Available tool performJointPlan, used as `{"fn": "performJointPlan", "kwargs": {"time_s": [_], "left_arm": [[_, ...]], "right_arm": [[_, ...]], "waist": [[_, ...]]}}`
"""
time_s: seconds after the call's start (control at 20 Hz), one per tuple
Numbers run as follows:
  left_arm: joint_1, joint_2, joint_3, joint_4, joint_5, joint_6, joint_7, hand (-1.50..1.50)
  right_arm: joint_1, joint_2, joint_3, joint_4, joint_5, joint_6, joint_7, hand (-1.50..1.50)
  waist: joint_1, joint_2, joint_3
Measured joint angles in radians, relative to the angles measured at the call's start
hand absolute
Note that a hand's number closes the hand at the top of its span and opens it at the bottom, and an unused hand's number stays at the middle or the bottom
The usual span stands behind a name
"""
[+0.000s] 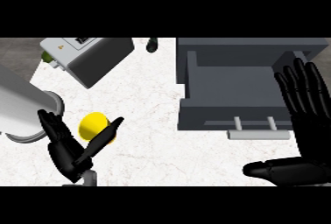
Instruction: Pick up the cup, place it into the drawer and close the drawer
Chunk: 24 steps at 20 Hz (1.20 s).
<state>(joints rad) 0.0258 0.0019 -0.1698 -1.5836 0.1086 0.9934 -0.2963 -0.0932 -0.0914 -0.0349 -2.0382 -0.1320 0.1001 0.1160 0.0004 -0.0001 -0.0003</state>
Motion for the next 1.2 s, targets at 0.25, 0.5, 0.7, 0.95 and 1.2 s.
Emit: {"fn": "performJointPlan", "kwargs": {"time_s": [0.25,0.5,0.7,0.95,1.2], "left_arm": [[0.028,-0.001,0.0,0.074,0.145,-0.038,-0.152,-1.5],[0.009,-0.001,0.018,0.179,0.266,-0.071,-0.27,-1.5],[0.005,-0.001,0.039,0.239,0.333,-0.104,-0.35,-1.5],[-0.009,-0.001,0.07,0.34,0.434,-0.155,-0.468,-1.5],[-0.025,-0.002,0.12,0.413,0.462,-0.202,-0.513,-1.5]], "right_arm": [[-0.011,0.008,0.01,-0.003,0.009,-0.005,0.012,-1.5],[-0.004,0.013,0.007,-0.018,0.006,-0.006,0.015,-1.5],[0.01,0.019,0.012,-0.02,0.007,0.0,0.006,-1.5],[0.009,0.015,0.013,-0.062,0.001,-0.004,0.049,-1.5],[-0.03,0.017,0.017,-0.029,0.013,-0.009,0.056,-1.5]], "waist": [[0.0,0.0,0.0],[-0.001,0.0,0.0],[-0.001,0.0,0.0],[-0.001,0.0,0.0],[0.0,0.0,0.0]]}}
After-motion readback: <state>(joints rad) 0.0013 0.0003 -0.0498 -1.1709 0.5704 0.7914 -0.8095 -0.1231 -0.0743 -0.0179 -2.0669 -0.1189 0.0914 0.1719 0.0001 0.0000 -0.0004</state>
